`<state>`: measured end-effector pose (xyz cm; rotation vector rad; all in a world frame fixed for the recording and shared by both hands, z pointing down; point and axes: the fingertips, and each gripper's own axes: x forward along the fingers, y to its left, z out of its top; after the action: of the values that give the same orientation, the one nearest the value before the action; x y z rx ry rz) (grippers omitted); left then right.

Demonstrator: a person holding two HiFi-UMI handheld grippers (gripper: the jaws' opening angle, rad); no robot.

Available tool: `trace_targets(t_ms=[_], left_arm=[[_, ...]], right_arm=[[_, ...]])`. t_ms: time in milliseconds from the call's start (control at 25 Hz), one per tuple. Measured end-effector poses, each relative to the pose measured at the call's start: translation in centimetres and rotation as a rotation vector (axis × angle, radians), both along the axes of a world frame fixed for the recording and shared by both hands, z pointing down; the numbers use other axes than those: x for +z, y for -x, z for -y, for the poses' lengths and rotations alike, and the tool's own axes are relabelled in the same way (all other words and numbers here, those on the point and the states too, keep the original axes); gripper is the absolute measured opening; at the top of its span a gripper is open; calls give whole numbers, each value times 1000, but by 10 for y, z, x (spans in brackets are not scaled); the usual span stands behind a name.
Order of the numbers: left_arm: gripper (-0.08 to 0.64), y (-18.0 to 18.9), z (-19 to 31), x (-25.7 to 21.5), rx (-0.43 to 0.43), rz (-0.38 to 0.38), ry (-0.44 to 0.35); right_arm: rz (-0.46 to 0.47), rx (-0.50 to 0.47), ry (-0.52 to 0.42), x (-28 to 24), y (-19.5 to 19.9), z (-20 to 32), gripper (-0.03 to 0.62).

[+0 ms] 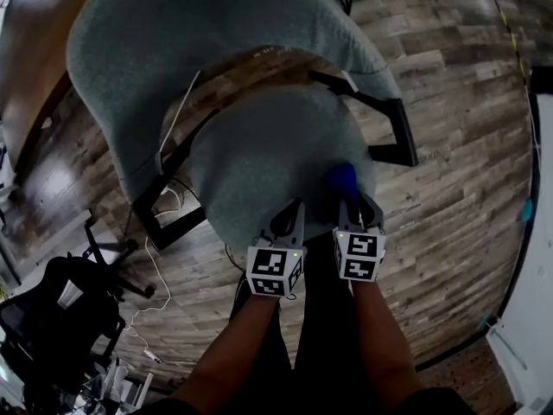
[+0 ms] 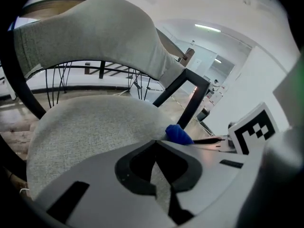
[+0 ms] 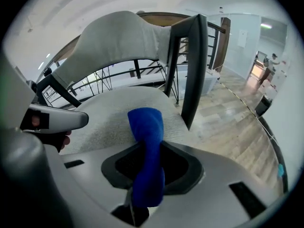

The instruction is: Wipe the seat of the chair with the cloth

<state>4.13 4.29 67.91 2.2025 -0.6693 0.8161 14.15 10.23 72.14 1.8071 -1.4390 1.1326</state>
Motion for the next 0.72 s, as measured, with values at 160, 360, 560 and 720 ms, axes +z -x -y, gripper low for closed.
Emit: trace_targets(t_ms=[160, 360, 560, 720], left_arm=[[3, -7, -1, 1, 18, 2, -4], [3, -16, -5, 0, 43, 0, -2], [3, -22, -4, -2, 47, -3, -8], [3, -25, -3, -2, 42, 0, -13]], right_arm=[[-9, 44, -11, -2, -18, -2, 103], [-21, 86, -4, -1, -34, -6, 103], [-29, 92, 7, 1, -46, -9, 103], [-32, 84, 16, 2, -52, -10, 103]])
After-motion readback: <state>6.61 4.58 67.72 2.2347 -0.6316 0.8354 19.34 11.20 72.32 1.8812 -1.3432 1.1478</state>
